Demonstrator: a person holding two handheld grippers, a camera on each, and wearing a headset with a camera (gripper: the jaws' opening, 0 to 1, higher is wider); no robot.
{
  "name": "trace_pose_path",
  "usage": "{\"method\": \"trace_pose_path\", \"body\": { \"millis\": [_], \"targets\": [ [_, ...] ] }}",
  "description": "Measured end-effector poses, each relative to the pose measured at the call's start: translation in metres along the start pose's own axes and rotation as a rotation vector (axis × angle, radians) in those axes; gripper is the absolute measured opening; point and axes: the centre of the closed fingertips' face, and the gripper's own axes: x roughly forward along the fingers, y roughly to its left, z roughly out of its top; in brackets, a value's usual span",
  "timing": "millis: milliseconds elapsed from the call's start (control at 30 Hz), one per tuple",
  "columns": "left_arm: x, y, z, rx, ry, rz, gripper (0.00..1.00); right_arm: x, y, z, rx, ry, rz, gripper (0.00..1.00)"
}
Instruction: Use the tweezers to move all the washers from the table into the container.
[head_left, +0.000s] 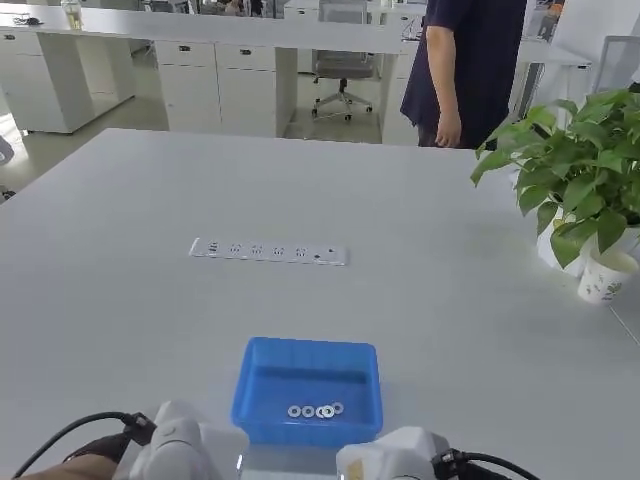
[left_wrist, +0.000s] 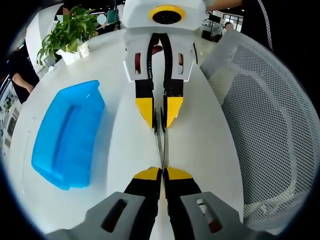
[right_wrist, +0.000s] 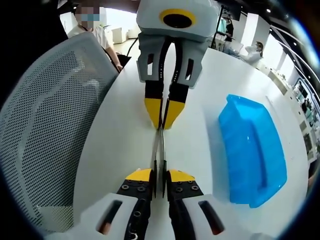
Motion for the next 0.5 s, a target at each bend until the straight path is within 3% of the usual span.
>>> {"method": "trace_pose_path", "body": {
  "millis": [500],
  "targets": [
    [-0.0021, 0.0005, -0.0005, -0.014, -0.007, 0.003, 0.13, -0.0011, -0.0027, -0.0022, 0.009, 0.008, -0.01, 0.18]
  ]
}}
